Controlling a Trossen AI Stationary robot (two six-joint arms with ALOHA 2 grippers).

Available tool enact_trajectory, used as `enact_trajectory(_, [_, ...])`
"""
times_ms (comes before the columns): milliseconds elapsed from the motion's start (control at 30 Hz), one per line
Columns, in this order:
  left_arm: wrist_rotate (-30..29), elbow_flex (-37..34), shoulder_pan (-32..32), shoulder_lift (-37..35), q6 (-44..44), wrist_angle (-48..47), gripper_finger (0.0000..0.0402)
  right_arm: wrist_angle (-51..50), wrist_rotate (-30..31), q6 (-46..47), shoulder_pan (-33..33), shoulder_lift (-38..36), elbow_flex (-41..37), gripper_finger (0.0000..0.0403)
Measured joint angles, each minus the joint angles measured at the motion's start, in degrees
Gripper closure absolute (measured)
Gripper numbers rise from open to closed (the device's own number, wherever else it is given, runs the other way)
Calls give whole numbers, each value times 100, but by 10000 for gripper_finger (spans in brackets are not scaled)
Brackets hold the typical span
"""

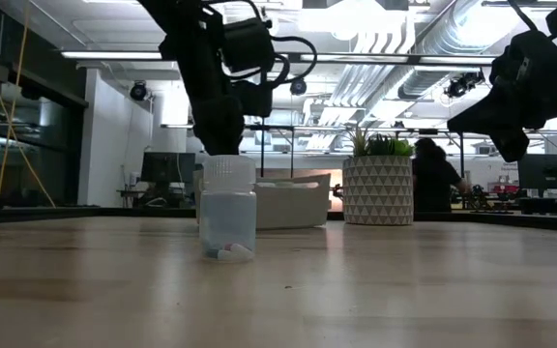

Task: Pick and place pill bottles into a basket
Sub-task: Put the transparent medicine bottle into the white bin

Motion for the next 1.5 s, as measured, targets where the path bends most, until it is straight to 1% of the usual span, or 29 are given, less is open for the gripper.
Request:
enact_trajectory(300, [3,-7,0,0,43,171,195,-11,0,0,0,0,2,396])
enact_trajectory(400, [0,-7,0,0,59,145,186,-11,0,0,0,0,2,396])
enact_trajectory(533, [-4,-7,0,0,61,111,153,-11,-1,5,1,0,2,396])
enact_trajectory(700, [-7,-2,0,0,59,106,92,-13,0,4,0,0,2,396])
enact_trajectory(800, [-22,170,0,4,122,-74,62,-13,0,4,0,0,2,396])
enact_trajectory(933, [-50,631,0,4,549,-418,41,-13,0,-3,0,2,2,396])
enact_trajectory(1033, [-33,1016,-3,3,598,-624,37,-13,0,-72,2,2,2,396])
enact_trajectory(1100, [121,1266,-24,4,510,-758,38,-13,0,-84,2,0,2,396])
enact_trajectory(1133, [291,1375,-43,3,391,-800,40,-13,0,-85,0,1,2,396])
enact_trajectory(1200, [840,1543,-147,2,208,-747,45,-13,-1,-85,1,1,2,396])
enact_trajectory(1300, [1677,1654,-455,2,382,-797,57,-13,-3,-87,2,2,2,396])
enact_trajectory(1367, [1862,1685,-734,2,529,-816,64,-17,-48,-87,2,0,2,396])
enact_trajectory(1500, [1899,1733,-1350,2,772,-792,76,-21,-138,-87,0,0,2,396])
